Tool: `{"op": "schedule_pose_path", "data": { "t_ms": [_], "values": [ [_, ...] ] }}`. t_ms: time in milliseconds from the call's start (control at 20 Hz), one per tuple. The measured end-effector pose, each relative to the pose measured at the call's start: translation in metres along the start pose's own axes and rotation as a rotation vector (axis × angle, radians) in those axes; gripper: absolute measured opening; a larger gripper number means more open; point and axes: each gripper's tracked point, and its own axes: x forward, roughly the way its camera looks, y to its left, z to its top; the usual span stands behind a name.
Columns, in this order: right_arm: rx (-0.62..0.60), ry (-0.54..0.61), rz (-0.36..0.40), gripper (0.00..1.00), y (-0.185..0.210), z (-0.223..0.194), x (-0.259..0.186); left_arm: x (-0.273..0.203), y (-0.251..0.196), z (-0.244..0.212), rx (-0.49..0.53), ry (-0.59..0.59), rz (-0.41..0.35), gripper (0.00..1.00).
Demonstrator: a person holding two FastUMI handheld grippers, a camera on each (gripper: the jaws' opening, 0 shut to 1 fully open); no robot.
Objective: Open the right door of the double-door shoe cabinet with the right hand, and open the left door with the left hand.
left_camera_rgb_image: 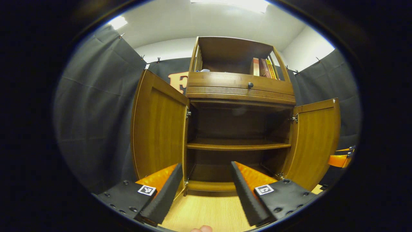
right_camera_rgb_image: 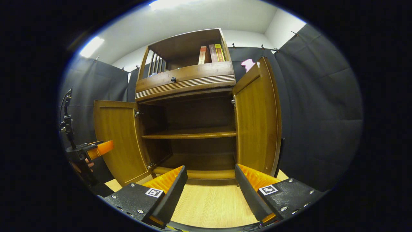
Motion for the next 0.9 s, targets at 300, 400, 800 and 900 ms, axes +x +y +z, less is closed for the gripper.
{"op": "schedule_pose_path", "data": {
  "t_ms": [300,400,800,900],
  "values": [
    [-0.007,0.0,-0.002,0.92,0.0004,-0.0004,0.0022,-0.001,0.0037,0.0036,0.002,-0.001,0.012,0.95],
    [-0.003,-0.001,-0.001,0.92,0.0006,-0.0002,0.0024,-0.0012,0.0022,0.0044,0.013,-0.006,0.009,0.95],
    [-0.002,-0.007,0.003,0.92,0.0033,0.0002,0.003,-0.0002,0.002,0.0073,0.032,-0.006,0.005,0.95],
    [-0.001,-0.01,0.004,0.92,0.0042,0.001,0.0033,-0.0011,0.0029,0.009,0.037,-0.009,0.007,0.95]
  ]
}}
